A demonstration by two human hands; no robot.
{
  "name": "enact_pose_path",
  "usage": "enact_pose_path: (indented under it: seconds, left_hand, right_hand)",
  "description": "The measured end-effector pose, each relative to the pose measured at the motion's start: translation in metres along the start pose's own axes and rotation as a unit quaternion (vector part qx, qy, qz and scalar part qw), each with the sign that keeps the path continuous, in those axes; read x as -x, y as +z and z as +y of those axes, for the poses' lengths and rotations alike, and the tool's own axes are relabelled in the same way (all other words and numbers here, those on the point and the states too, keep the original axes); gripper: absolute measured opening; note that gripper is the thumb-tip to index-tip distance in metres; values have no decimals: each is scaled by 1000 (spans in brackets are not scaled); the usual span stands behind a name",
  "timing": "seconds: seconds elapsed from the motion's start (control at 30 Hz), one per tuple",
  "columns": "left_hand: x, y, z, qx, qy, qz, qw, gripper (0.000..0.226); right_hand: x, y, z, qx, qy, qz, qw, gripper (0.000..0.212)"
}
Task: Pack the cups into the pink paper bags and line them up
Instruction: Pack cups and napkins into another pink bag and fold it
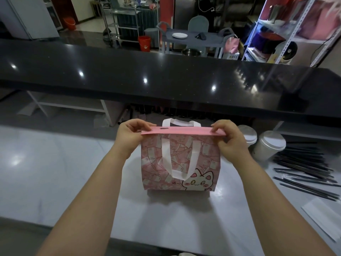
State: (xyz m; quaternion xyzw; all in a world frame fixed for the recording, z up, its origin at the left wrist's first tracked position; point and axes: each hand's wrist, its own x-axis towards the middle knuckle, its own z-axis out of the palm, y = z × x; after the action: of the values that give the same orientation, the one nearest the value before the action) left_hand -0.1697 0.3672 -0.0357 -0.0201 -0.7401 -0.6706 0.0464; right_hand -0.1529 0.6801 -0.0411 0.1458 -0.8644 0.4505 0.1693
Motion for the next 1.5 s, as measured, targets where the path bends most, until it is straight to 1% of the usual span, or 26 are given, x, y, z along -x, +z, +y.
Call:
enact_pose_path:
  seconds: [0.07, 0.17, 0.27, 0.33, 0.4, 0.47, 0.5, 0.53, 0.6, 0.67, 0.73, 0.8, 0.9, 1.03, 1.13, 1.23, 1.33, 1.4, 1.43, 1.5]
  left_hand:
    - [2, -4, -2, -69, 44, 9, 997, 32]
    - [8, -12, -5, -163, 125, 7, 979, 31]
    - [13, -22, -3, -277, 186, -18, 943, 29]
    - [14, -22, 0, -319, 229, -14, 920, 28]
    - [14, -12, 3, -358, 262, 22, 896, 23]
    - [14, 6, 7, -404, 268, 69, 872, 19]
    - [14, 16, 10, -412, 269, 79, 867, 20]
    - [13, 26, 13, -416, 277, 77, 863, 22]
    - [12, 46, 19, -434, 312, 50, 844, 20]
    - [11, 63, 21, -449, 342, 21, 825, 12]
    - [12, 73, 20, -447, 347, 13, 825, 10]
    - [15, 77, 16, -452, 344, 22, 823, 10]
    - [18, 76, 9, -473, 349, 32, 808, 14]
    - [21, 73, 6, -481, 344, 34, 806, 16]
    - [23, 56, 3, -496, 313, 46, 809, 13]
    - [22, 43, 1, -508, 290, 52, 810, 9]
    - [21, 42, 2, -506, 283, 56, 813, 9]
    - [21, 39, 1, -507, 282, 63, 812, 4]
    - [21, 36, 0, -509, 282, 68, 810, 5]
    - [22, 28, -2, -516, 273, 80, 808, 13]
  right_hand:
    - [1, -2, 2, 38, -23, -14, 999, 37]
    - [7, -5, 4, 53, -24, -30, 998, 27]
    - [12, -8, 5, 60, -12, -44, 997, 21]
    - [15, -6, 2, 54, -1, -16, 998, 16]
    - [16, 0, -6, 32, 20, 25, 999, 19]
    - [13, 5, -17, 34, 45, 41, 998, 30]
    - [9, 8, -23, 72, 36, 38, 996, 32]
    - [5, 11, -28, 137, 5, 31, 990, 30]
    - [-4, 21, -41, 254, -55, 10, 966, 21]
    - [-9, 35, -53, 302, -62, -19, 951, 14]
    - [-9, 49, -58, 313, -61, -37, 947, 12]
    - [-7, 56, -60, 312, -62, -26, 948, 12]
    - [-3, 58, -55, 309, -80, 5, 948, 12]
    - [-1, 52, -52, 297, -105, -1, 949, 12]
    - [1, 37, -41, 301, -79, -4, 950, 5]
    - [4, 25, -30, 303, -43, -21, 952, 8]
    - [5, 26, -30, 285, -51, -12, 957, 10]
    - [5, 26, -30, 279, -54, -6, 959, 9]
    - [4, 25, -29, 276, -54, -4, 960, 9]
    - [5, 23, -27, 268, -46, -4, 962, 8]
